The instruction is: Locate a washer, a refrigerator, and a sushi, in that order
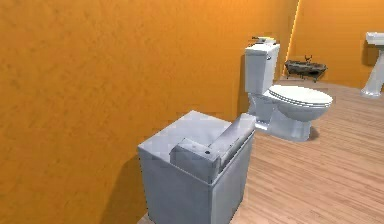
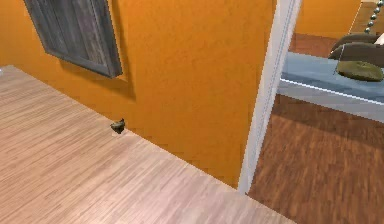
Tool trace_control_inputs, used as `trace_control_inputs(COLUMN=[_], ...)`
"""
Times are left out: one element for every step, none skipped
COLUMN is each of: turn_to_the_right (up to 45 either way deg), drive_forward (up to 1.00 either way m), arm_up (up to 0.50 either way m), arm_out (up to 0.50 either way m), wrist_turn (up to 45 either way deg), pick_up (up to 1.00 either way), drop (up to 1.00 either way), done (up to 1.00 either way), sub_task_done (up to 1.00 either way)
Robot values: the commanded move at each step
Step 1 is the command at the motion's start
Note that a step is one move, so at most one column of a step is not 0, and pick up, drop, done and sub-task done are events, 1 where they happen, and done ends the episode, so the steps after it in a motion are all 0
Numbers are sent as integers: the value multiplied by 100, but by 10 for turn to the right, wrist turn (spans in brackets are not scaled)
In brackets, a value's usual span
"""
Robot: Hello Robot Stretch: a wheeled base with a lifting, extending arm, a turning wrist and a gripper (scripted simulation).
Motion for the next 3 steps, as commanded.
trace_control_inputs(turn_to_the_right=[0, 450, 450], drive_forward=[0, 0, 0], arm_up=[0, 0, 0], arm_out=[0, 0, 0], wrist_turn=[0, 0, 0], pick_up=[0, 0, 0], drop=[0, 0, 0], done=[0, 0, 0], sub_task_done=[100, 0, 0])
